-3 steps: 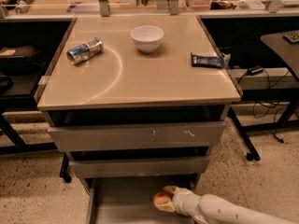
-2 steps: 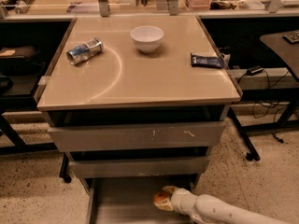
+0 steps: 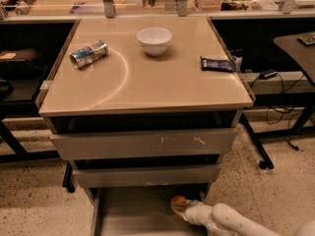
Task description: Place orange into bottom drawer
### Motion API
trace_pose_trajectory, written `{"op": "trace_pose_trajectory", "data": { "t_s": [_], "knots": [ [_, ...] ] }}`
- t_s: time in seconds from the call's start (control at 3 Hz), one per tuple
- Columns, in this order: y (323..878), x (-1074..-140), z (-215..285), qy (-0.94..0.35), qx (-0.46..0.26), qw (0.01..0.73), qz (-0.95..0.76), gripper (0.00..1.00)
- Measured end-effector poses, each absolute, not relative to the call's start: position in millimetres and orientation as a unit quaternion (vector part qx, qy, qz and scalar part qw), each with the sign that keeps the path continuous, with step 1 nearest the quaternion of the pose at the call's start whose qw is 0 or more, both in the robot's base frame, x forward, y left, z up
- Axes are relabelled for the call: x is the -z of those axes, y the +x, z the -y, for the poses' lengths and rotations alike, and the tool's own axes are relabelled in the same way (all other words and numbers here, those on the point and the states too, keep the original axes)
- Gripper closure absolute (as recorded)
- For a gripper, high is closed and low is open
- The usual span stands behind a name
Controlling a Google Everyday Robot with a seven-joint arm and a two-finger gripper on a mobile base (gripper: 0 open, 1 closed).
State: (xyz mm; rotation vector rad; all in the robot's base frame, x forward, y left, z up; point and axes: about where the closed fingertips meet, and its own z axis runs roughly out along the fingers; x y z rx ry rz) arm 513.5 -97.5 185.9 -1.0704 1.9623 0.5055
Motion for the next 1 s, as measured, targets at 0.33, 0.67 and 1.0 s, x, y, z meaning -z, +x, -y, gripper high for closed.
{"op": "trace_pose_trajectory", "data": {
  "t_s": [0.33, 0.67, 1.0],
  "knots": [
    [500.7, -183.2, 82.5, -0.459, -0.251, 0.405, -0.750, 1.00],
    [490.2, -189.1, 72.4, -0.467, -0.278, 0.402, -0.737, 0.83],
    [490.2, -189.1, 72.4, -0.467, -0.278, 0.402, -0.737, 0.60]
  ]
}}
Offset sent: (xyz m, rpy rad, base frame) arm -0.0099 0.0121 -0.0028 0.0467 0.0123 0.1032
